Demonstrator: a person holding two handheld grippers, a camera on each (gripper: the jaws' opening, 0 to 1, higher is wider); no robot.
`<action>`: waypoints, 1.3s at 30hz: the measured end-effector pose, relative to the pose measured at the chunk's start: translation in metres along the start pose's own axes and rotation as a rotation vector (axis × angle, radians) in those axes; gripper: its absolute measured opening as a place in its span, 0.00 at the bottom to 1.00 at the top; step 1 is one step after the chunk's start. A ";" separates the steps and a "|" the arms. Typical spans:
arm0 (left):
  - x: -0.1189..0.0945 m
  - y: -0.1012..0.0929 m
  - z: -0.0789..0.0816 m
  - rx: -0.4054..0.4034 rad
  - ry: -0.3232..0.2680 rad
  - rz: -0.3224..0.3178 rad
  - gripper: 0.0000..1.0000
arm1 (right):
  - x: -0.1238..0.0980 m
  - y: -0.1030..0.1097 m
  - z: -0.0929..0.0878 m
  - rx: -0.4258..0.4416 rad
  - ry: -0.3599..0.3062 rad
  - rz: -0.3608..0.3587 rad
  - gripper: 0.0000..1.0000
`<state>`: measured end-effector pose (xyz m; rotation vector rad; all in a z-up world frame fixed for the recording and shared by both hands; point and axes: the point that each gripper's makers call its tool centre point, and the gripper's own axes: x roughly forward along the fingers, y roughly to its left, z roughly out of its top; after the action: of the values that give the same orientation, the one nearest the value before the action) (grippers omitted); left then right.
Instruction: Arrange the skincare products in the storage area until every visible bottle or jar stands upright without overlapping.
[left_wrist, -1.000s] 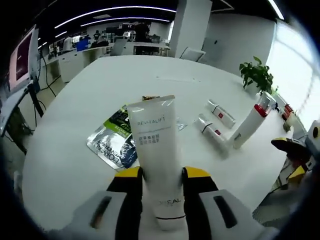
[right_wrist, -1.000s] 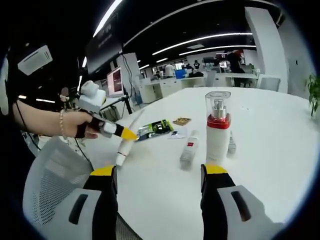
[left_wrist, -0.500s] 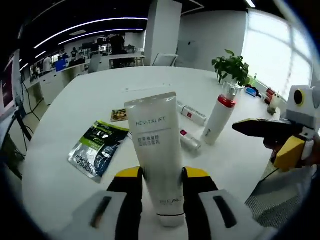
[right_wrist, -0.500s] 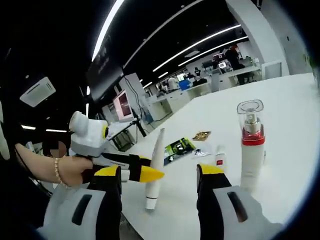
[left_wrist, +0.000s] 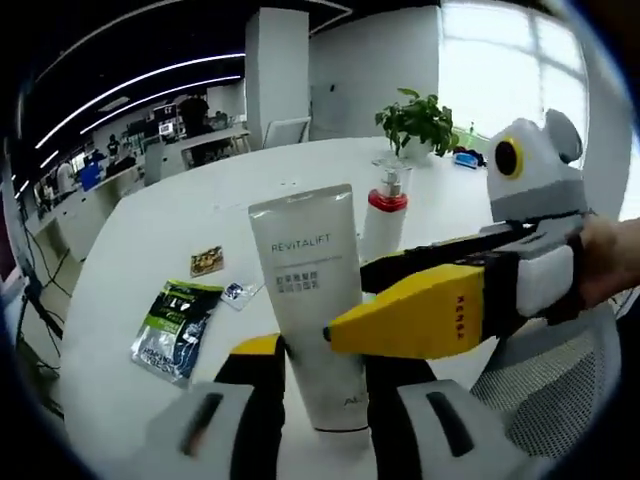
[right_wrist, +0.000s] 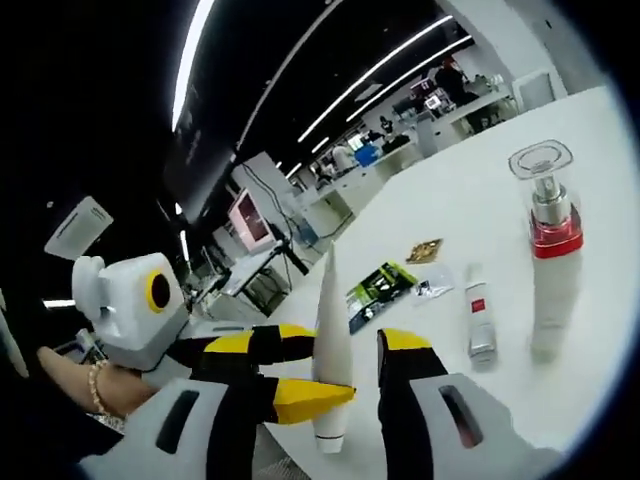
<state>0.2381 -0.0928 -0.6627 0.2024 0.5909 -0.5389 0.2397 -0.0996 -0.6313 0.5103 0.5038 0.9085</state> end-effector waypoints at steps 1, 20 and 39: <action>-0.003 -0.004 0.004 0.015 -0.003 0.000 0.25 | 0.001 0.004 -0.002 0.021 0.012 0.028 0.46; -0.013 -0.021 0.013 0.143 -0.011 -0.019 0.25 | -0.006 -0.001 -0.004 0.052 0.040 -0.009 0.19; -0.017 -0.038 0.015 0.223 -0.030 -0.115 0.33 | -0.020 -0.002 -0.012 -0.026 0.082 -0.003 0.13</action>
<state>0.2129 -0.1222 -0.6417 0.3727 0.5149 -0.7189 0.2231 -0.1152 -0.6382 0.4500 0.5664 0.9347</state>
